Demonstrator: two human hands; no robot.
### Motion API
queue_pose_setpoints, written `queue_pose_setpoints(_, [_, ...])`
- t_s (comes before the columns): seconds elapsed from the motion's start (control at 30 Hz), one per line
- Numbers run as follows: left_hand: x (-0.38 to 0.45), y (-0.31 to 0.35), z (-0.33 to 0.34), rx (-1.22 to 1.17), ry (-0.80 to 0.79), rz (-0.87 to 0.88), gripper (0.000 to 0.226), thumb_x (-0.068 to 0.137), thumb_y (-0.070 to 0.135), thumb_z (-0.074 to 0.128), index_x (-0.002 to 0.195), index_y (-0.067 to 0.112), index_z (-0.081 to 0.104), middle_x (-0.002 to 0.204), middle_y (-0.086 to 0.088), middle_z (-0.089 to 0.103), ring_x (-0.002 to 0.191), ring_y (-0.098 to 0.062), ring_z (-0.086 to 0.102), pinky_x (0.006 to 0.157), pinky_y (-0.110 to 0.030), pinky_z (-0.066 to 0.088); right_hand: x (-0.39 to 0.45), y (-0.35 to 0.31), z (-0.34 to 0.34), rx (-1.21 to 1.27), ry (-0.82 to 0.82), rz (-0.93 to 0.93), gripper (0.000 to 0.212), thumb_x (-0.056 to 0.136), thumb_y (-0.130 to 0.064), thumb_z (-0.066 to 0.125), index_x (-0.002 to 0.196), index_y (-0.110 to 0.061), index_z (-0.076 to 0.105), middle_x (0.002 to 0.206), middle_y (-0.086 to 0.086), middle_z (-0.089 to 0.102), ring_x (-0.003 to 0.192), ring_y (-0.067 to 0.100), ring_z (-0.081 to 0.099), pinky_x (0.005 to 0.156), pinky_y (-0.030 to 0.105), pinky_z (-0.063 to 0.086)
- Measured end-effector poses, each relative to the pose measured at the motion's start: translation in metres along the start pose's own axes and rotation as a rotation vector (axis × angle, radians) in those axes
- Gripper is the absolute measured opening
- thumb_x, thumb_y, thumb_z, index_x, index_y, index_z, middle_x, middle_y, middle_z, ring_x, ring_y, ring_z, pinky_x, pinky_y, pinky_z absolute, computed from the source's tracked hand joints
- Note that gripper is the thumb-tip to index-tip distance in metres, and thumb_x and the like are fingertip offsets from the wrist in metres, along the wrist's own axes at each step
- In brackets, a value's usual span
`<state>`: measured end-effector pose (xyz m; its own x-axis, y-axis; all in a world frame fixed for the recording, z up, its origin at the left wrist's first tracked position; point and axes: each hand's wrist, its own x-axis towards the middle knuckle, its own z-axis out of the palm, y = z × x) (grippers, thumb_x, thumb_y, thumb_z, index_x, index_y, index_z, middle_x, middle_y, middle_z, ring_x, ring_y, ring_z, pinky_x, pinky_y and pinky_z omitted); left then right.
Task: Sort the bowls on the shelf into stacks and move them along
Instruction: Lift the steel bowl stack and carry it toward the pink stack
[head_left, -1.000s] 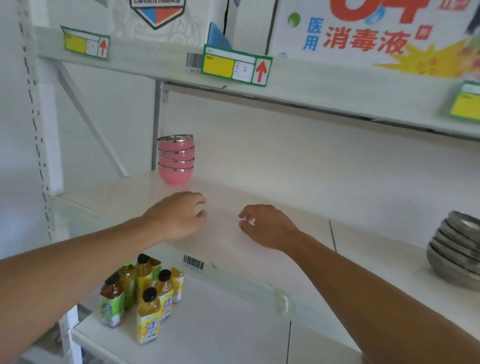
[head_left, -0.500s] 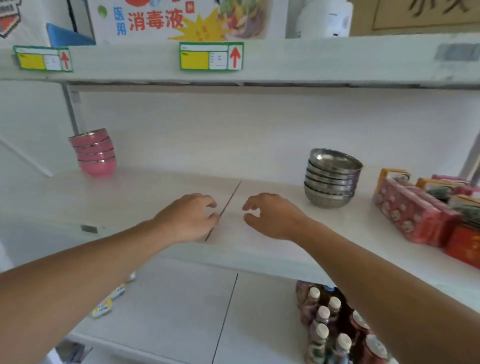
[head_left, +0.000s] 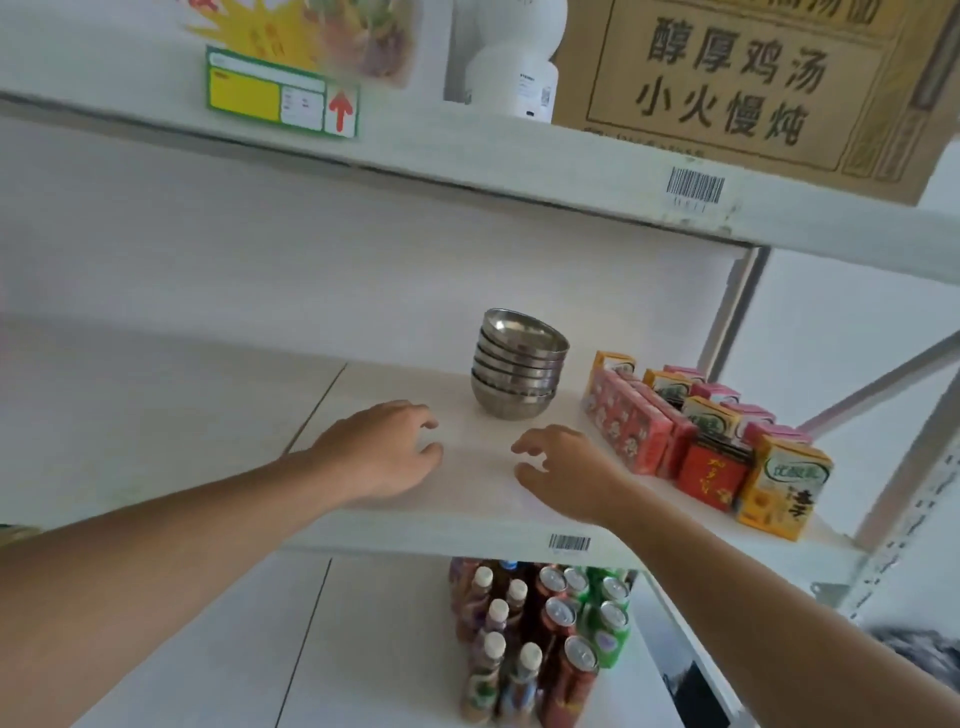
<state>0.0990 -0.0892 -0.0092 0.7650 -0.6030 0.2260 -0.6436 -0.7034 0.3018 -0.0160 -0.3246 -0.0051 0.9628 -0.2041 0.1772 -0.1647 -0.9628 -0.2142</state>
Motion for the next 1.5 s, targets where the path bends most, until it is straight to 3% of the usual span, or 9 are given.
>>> queue_pose_setpoints(0.27, [0.035,0.014,0.015,-0.046,-0.042,0.029,0.060,0.105,0.056,0.052,0.159,0.031,0.052,0.167,0.007,0.051,0.149,-0.021,0.052,0.115,-0.041,0.045,0.014,0.036,-0.014,-0.008,0.030,0.094,0.047,0.104,-0.042,0.062,0.149,-0.029,0.060,0.140,-0.002,0.068,0.121,0.018,0.065,0.102,0.036,0.055])
queue_pose_setpoints(0.47, [0.082,0.029,0.022,-0.016,-0.062,-0.024,0.070,0.101,0.061,0.058,0.161,0.025,0.050,0.164,0.004,0.055,0.146,-0.022,0.055,0.116,-0.038,0.047,0.062,0.075,-0.010,0.113,0.034,0.155,0.077,0.100,-0.053,0.066,0.163,-0.015,0.043,0.154,0.008,0.061,0.139,0.029,0.058,0.112,0.040,0.050])
queue_pose_setpoints(0.77, [0.154,0.025,0.042,-0.253,-0.162,-0.153,0.138,0.077,0.071,0.087,0.176,0.013,0.011,0.174,-0.005,0.043,0.157,-0.024,0.047,0.124,-0.034,0.040,0.139,0.112,0.006,0.371,-0.041,0.165,0.118,0.078,-0.062,0.087,0.169,-0.016,0.027,0.161,0.007,0.056,0.139,0.031,0.059,0.105,0.037,0.053])
queue_pose_setpoints(0.83, [0.161,0.024,0.046,-0.358,-0.157,-0.131,0.133,0.079,0.060,0.092,0.175,0.013,0.015,0.174,-0.007,0.044,0.160,-0.023,0.042,0.126,-0.044,0.042,0.145,0.116,0.014,0.445,0.040,0.068,0.081,0.075,-0.053,0.091,0.147,-0.055,0.056,0.129,-0.025,0.075,0.117,0.010,0.071,0.089,0.013,0.050])
queue_pose_setpoints(0.9, [0.164,0.025,0.051,-0.453,-0.117,-0.070,0.110,0.083,0.044,0.095,0.169,0.014,0.034,0.164,-0.006,0.055,0.157,-0.022,0.047,0.121,-0.051,0.049,0.154,0.121,0.019,0.554,-0.007,-0.087,0.063,0.073,-0.038,0.096,0.100,-0.084,0.063,0.090,-0.051,0.071,0.088,-0.016,0.071,0.069,-0.003,0.045])
queue_pose_setpoints(1.0, [0.165,0.028,0.056,-0.499,-0.028,-0.054,0.083,0.086,0.034,0.095,0.154,0.014,0.052,0.148,-0.004,0.068,0.144,-0.016,0.059,0.120,-0.048,0.049,0.161,0.121,0.025,0.623,0.036,-0.072,0.051,0.056,-0.050,0.099,0.096,-0.050,0.067,0.087,-0.026,0.074,0.082,-0.015,0.068,0.060,0.004,0.049])
queue_pose_setpoints(1.13, [0.155,0.020,0.050,-0.476,0.040,-0.084,0.073,0.087,0.032,0.094,0.147,0.012,0.058,0.140,-0.002,0.073,0.137,-0.017,0.065,0.117,-0.036,0.050,0.168,0.105,0.028,0.573,0.047,-0.032,0.101,0.042,-0.070,0.094,0.122,-0.024,0.055,0.099,-0.020,0.061,0.090,0.004,0.063,0.070,0.024,0.051])
queue_pose_setpoints(1.27, [0.119,-0.003,0.025,-0.463,0.118,-0.120,0.069,0.086,0.037,0.095,0.144,0.018,0.062,0.136,0.004,0.075,0.131,-0.010,0.069,0.117,-0.039,0.052,0.170,0.063,0.023,0.602,0.042,-0.124,0.085,0.035,-0.076,0.087,0.103,-0.037,0.055,0.093,-0.024,0.065,0.081,-0.007,0.059,0.060,0.014,0.043])
queue_pose_setpoints(1.5, [0.013,-0.075,-0.038,-0.432,0.290,-0.248,0.069,0.081,0.041,0.097,0.140,0.022,0.067,0.133,0.009,0.078,0.125,-0.006,0.072,0.115,-0.042,0.055,0.152,-0.064,0.029,0.695,-0.062,-0.318,0.071,0.052,-0.061,0.102,0.104,-0.039,0.058,0.092,-0.020,0.075,0.091,-0.003,0.067,0.065,0.015,0.048])
